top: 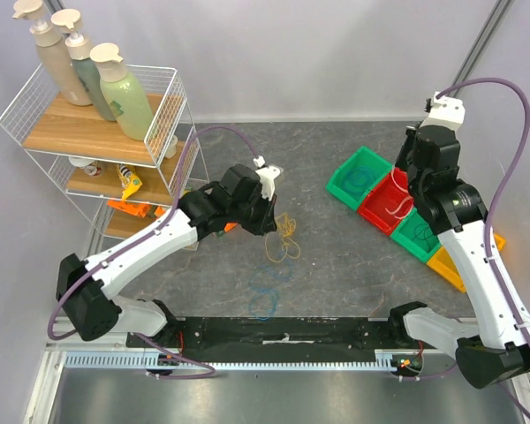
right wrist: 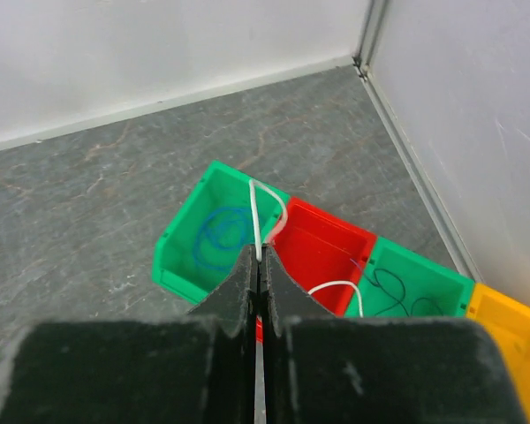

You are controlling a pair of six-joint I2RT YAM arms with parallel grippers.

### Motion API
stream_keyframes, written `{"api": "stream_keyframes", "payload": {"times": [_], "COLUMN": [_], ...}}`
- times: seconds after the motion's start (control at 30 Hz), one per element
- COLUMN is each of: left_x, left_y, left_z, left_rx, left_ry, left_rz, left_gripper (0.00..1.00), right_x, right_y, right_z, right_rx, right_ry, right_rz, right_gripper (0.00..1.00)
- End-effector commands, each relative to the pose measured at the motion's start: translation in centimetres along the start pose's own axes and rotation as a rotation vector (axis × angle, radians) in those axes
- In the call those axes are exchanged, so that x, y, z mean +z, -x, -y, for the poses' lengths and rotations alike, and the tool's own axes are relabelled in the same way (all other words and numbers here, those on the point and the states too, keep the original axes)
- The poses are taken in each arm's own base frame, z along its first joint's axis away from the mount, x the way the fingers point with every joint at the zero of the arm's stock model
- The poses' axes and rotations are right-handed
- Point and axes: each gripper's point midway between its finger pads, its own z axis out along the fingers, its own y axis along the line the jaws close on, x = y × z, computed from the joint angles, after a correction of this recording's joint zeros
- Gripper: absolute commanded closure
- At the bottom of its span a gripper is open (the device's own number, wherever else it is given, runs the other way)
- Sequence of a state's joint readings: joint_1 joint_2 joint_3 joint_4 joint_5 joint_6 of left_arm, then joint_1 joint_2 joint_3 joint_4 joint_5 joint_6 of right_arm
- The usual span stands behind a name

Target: Untangle the cables

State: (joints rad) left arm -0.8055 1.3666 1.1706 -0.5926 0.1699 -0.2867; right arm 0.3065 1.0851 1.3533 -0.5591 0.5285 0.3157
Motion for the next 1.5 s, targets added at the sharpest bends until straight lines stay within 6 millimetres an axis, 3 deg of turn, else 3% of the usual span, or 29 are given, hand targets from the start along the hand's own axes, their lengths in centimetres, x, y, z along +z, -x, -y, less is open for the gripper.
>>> {"api": "stream_keyframes", "payload": {"times": [0.0, 0.2, 0.43, 0.6, 0.87, 0.93, 1.03, 1.27, 1.47], "left_x": [-3.8, -5.8, -7.7, -7.6, -7.7, -7.7, -7.6, -7.1, -6.9], "left_y": [3.8, 5.2, 6.8, 6.9, 7.0, 7.1, 7.1, 7.1, 7.1], "left_z": [2.1, 3.1, 3.8, 3.6, 3.1, 3.0, 3.0, 2.8, 2.7], "left_rx": [0.081, 0.131, 0.197, 0.211, 0.213, 0.215, 0.214, 0.211, 0.220], "left_ry": [-0.052, -0.077, -0.099, -0.088, -0.060, -0.057, -0.058, -0.051, -0.040], "left_rz": [0.109, 0.148, 0.210, 0.211, 0.221, 0.222, 0.218, 0.207, 0.205], "left_gripper": [0.98, 0.98, 0.98, 0.98, 0.98, 0.98, 0.98, 0.98, 0.98], "right_x": [0.4, 1.8, 3.7, 5.6, 8.4, 9.2, 10.4, 10.9, 10.5], "right_y": [-0.5, -1.8, -2.8, -3.7, -8.0, -8.3, -9.2, -7.6, -6.2], "right_z": [0.4, 1.4, 1.4, 1.7, 3.5, 4.3, 4.1, 1.4, 0.5], "right_rx": [0.067, 0.107, 0.212, 0.279, 0.411, 0.458, 0.503, 0.586, 0.643], "right_ry": [0.031, -0.021, -0.018, -0.018, -0.070, -0.074, -0.064, 0.061, 0.106], "right_rz": [-0.021, -0.052, -0.051, -0.043, -0.095, -0.081, -0.111, -0.128, -0.119], "right_gripper": [1.00, 1.00, 1.00, 1.00, 1.00, 1.00, 1.00, 1.00, 1.00]}}
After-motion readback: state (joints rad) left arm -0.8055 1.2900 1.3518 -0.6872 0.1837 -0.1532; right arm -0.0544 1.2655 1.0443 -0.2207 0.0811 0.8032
